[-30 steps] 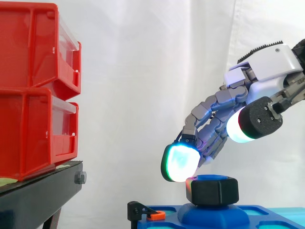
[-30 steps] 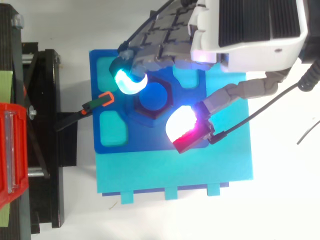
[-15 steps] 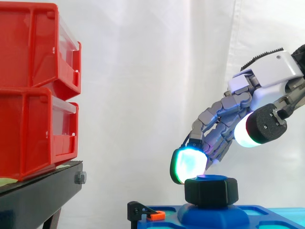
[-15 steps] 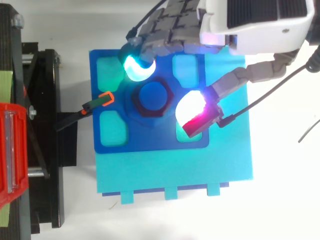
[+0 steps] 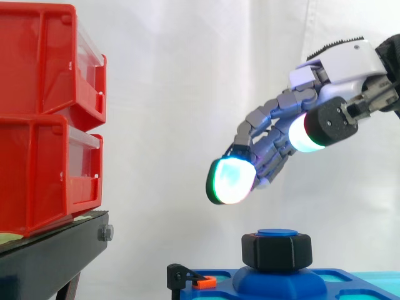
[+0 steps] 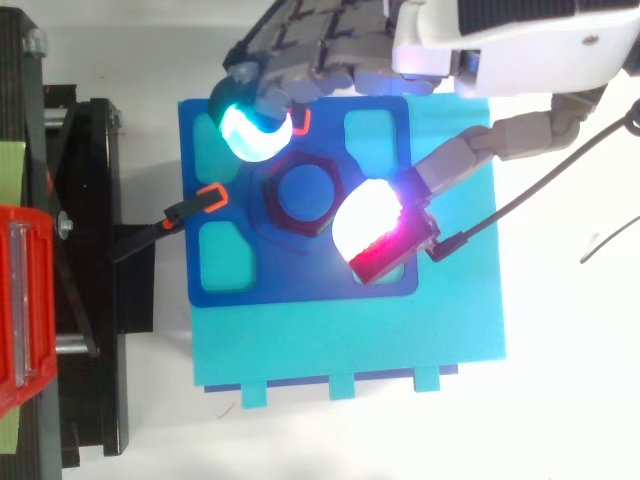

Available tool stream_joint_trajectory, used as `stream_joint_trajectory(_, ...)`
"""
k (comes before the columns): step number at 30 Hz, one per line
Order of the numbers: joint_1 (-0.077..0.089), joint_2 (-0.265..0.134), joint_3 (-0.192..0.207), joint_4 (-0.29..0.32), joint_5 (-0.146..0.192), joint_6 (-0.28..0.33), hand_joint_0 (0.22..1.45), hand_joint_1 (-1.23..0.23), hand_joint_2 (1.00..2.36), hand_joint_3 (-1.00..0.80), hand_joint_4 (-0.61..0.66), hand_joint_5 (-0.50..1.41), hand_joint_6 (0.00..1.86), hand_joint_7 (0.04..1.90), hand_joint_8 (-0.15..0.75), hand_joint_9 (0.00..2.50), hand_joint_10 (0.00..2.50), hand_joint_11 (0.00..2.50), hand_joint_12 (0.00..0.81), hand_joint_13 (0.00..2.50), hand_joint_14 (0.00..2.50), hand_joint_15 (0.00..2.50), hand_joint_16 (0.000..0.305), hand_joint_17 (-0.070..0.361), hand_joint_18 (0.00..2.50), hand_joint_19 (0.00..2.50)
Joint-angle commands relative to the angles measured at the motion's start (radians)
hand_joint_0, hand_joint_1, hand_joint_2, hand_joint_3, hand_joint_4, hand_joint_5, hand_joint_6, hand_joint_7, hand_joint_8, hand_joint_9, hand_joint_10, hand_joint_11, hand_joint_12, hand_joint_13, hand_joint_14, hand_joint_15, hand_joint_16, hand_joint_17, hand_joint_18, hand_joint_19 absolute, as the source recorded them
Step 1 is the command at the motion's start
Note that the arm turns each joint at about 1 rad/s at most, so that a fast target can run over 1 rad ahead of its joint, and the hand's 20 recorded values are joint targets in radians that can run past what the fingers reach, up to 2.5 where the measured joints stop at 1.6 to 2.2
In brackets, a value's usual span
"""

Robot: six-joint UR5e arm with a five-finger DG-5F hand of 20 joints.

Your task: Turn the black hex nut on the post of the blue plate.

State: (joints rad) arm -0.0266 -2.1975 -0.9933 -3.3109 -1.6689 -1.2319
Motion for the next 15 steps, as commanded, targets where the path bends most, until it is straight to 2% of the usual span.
stream_joint_trajectory(1, 0.008, -0.004, -0.002, 0.04, 0.012, 0.006, 0.48, -0.39, 1.0, -0.5, 0.22, -0.19, 0.5, 0.68, 0.277, 0.47, 0.0, 0.0, 0.403, 0.51, 0.0, 0.01, 0.061, 0.137, 0.57, 0.19)
stream_joint_trajectory(5, 0.016, -0.015, -0.007, 0.054, 0.024, 0.015, 0.48, -0.39, 1.0, -0.5, 0.21, -0.19, 0.5, 0.68, 0.278, 0.47, 0.0, 0.0, 0.404, 0.51, 0.0, 0.01, 0.061, 0.137, 0.58, 0.2)
stream_joint_trajectory(9, 0.03, -0.018, -0.016, 0.062, 0.04, 0.023, 0.48, -0.39, 1.0, -0.5, 0.22, -0.19, 0.5, 0.68, 0.277, 0.47, 0.0, 0.0, 0.407, 0.5, 0.0, 0.01, 0.061, 0.137, 0.57, 0.19)
stream_joint_trajectory(12, 0.045, -0.018, -0.025, 0.06, 0.069, 0.028, 0.48, -0.39, 1.0, -0.5, 0.22, -0.19, 0.5, 0.69, 0.277, 0.47, 0.0, 0.0, 0.407, 0.49, 0.0, 0.01, 0.061, 0.137, 0.57, 0.19)
stream_joint_trajectory(15, 0.051, -0.018, -0.036, 0.06, 0.075, 0.028, 0.48, -0.39, 1.0, -0.5, 0.22, -0.19, 0.5, 0.69, 0.277, 0.47, 0.0, 0.0, 0.407, 0.49, 0.0, 0.01, 0.061, 0.137, 0.57, 0.19)
